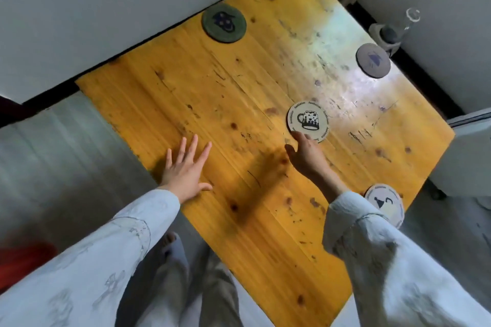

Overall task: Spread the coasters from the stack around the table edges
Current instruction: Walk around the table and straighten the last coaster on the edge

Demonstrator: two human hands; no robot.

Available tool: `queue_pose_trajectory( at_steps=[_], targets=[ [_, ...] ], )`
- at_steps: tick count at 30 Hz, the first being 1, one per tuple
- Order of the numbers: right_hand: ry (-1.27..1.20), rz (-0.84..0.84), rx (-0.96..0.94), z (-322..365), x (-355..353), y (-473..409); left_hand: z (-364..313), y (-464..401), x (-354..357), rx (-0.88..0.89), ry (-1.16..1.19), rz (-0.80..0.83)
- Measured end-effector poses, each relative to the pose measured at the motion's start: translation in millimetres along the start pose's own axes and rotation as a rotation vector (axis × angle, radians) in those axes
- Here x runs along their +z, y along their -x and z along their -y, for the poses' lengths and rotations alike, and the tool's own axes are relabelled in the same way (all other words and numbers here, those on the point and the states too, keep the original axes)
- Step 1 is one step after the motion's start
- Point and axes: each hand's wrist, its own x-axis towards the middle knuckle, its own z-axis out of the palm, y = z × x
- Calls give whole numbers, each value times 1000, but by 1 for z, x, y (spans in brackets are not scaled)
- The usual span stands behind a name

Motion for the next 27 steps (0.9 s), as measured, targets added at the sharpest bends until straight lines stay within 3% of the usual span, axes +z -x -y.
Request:
queue_pose_trajectory(
  at_steps=[6,10,17,24,27],
  targets=[
    [156,-51,-23,-20,-18,-73,-15,-11,20,-102,-139,73],
    [142,16,46,-33,-27,-108,-15,-14,24,-105,-130,82],
    [125,-48,27,-22,-10,-92,-15,-12,23,-105,-77,96],
    [129,68,-156,25,36,-34,-13,-11,23,-99,-52,51],
    [126,152,-339,33,48,-16,-14,-9,20,-96,-40,44]
  ],
)
